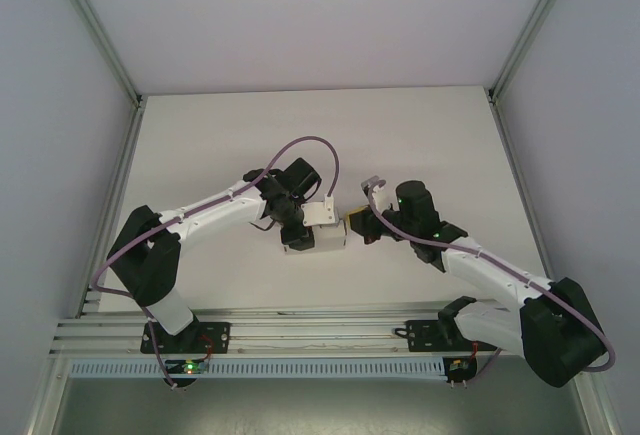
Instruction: Assemble paper box
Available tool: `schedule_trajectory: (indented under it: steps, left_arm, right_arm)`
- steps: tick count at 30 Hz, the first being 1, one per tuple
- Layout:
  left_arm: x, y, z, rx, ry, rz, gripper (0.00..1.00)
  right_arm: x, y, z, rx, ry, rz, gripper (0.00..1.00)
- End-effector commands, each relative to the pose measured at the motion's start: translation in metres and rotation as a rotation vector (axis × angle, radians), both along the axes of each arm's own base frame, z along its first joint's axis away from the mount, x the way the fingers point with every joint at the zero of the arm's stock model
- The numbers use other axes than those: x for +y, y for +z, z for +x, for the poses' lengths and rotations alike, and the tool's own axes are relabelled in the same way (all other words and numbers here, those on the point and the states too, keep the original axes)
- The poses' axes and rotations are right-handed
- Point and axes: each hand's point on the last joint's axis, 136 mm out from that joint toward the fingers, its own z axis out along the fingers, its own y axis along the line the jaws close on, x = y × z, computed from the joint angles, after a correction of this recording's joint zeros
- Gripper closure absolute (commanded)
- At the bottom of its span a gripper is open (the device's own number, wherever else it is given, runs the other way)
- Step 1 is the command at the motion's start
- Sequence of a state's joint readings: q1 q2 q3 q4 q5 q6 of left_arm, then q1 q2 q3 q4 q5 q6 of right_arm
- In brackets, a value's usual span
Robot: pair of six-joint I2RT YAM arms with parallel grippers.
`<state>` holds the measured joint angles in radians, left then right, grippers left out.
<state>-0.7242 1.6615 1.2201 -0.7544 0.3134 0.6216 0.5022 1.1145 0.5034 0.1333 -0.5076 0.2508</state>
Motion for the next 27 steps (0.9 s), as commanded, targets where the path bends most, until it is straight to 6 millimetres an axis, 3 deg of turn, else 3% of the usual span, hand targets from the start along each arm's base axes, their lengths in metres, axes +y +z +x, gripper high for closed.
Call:
schedule_trajectory:
  steps: [1, 12, 18, 27]
  left_arm:
    - [0.005, -0.016, -0.002, 0.043, -0.006, 0.040, 0.54]
    - [0.005, -0.023, 0.001, 0.042, 0.005, 0.054, 0.56]
    - [0.004, -0.020, 0.003, 0.028, 0.010, 0.043, 0.56]
    - [0.001, -0.015, 0.007, 0.009, 0.021, 0.031, 0.56]
  right_arm:
    - [0.008, 0.021, 0.006, 0.015, -0.018, 0.040, 0.98]
    - [0.016, 0.020, 0.009, 0.256, -0.163, 0.151, 1.00]
    - [0.020, 0.025, 0.004, 0.258, -0.159, 0.212, 1.00]
    - [0.021, -0.002, -0.005, 0.262, -0.184, 0.282, 1.00]
